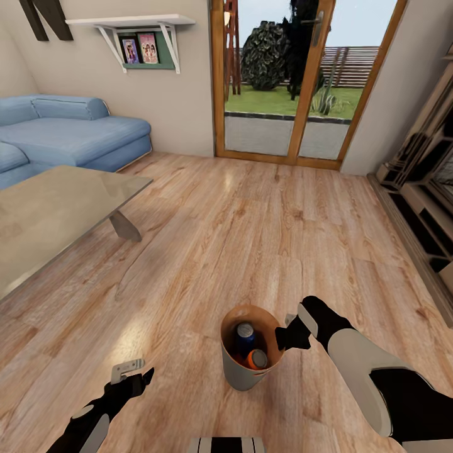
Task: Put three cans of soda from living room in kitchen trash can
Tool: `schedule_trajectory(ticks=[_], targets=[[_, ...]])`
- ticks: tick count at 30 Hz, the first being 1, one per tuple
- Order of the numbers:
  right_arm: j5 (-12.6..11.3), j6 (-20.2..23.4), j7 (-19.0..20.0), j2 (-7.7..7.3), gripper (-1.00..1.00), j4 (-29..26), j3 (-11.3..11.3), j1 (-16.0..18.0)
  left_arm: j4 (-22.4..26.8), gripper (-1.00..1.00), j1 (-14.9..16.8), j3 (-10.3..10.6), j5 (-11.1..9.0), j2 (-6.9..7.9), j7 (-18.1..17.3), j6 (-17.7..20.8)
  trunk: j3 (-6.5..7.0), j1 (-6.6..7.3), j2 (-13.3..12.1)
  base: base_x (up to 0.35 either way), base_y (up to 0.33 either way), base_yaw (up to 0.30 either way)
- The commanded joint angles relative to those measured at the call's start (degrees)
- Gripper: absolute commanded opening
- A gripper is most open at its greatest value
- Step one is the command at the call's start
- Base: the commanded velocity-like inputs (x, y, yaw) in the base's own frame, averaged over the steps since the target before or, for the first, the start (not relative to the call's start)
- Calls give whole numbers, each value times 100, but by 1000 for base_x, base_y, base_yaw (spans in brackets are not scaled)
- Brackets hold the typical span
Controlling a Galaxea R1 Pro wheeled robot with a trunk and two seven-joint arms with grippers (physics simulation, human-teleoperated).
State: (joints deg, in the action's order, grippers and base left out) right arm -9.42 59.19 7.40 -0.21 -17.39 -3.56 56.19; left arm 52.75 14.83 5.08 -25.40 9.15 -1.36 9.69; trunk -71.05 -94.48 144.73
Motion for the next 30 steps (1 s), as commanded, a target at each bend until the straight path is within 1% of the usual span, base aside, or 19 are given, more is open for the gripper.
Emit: schedule_trajectory(ticks=[1, 14, 15, 30], targets=[[-183, -224, 34, 3, -100, -10, 49, -223, -2, 100, 2, 2, 0, -1, 1, -1, -2, -3, -2, 0, 0, 0], [-183, -224, 33, 4, -100, -10, 47, -223, -2, 100, 2, 2, 0, -1, 4, -1, -2, -3, -2, 0, 0, 0], [-183, -224, 33, 4, 100, -10, 48, -223, -2, 100, 2, 2, 0, -1, 4, -2, -2, -3, -2, 0, 0, 0], [-183, -226, 32, 4, 100, -10, 49, -223, -2, 100, 2, 2, 0, -1, 4, -2, -2, -3, -2, 0, 0, 0]])
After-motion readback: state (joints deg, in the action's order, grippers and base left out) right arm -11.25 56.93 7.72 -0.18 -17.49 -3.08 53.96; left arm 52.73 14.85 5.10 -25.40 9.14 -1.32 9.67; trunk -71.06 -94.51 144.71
